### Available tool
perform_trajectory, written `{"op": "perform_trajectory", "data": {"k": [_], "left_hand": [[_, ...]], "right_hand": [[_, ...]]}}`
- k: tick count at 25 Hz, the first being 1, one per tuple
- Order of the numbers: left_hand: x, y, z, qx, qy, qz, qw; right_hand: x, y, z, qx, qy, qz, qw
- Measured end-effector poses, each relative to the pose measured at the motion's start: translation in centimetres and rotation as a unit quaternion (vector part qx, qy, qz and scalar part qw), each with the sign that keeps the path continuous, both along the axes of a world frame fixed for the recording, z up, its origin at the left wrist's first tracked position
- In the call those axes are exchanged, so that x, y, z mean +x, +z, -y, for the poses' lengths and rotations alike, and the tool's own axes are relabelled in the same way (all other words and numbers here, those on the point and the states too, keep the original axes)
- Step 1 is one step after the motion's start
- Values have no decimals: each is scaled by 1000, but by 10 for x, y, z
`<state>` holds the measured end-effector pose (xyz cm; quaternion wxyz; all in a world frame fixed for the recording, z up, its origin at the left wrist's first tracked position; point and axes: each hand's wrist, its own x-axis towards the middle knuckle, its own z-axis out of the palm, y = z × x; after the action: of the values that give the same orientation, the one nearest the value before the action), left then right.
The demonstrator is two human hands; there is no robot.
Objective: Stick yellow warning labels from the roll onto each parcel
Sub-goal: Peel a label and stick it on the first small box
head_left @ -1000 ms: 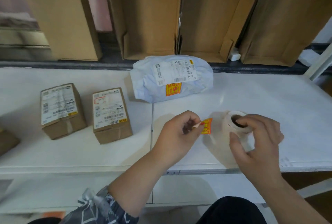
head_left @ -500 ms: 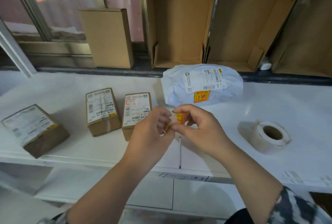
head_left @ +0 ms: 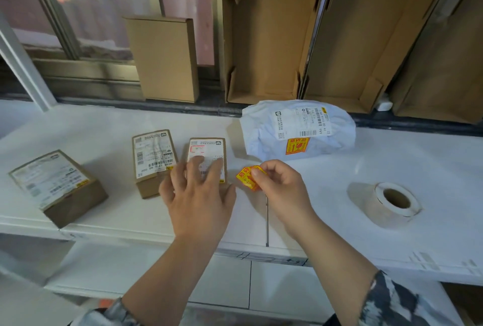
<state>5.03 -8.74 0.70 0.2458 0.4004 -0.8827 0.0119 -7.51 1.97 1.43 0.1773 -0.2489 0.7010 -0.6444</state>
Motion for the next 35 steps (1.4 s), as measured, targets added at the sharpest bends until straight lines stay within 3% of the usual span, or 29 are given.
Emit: {"op": "perform_trajectory", "data": {"k": [5,8,11,13,18,21,25,29,33,35], "left_hand": [[23,-14,3,55,-34,-104,992],[44,-21,17,53,-154,-162,973],[58,-17,21,218,-289,-249,898],[57,-10,25,319,-320,-283,846],[34,5,47,452,-318,-278,785],[25,9,48,508,-309,-287,751],[17,7,44,522,-305,-299,738],[13,0,44,479,-293,-294,773],[7,-3,35,460,-281,-338,772],[2,-4,24,410,-264,-364,794]], "right_hand": [[9,3,-8,51,11,-22,998],[20,4,-15,28,31,-17,999],[36,7,-19,-43,62,47,996],[43,9,-17,-79,60,61,993],[50,11,-8,-25,-74,-105,991],[56,6,3,-21,-142,-155,977],[58,12,17,-70,-173,-77,979],[55,16,19,-154,-168,8,974],[58,12,24,-125,-193,-44,972],[60,7,28,-111,-209,-72,969]]}}
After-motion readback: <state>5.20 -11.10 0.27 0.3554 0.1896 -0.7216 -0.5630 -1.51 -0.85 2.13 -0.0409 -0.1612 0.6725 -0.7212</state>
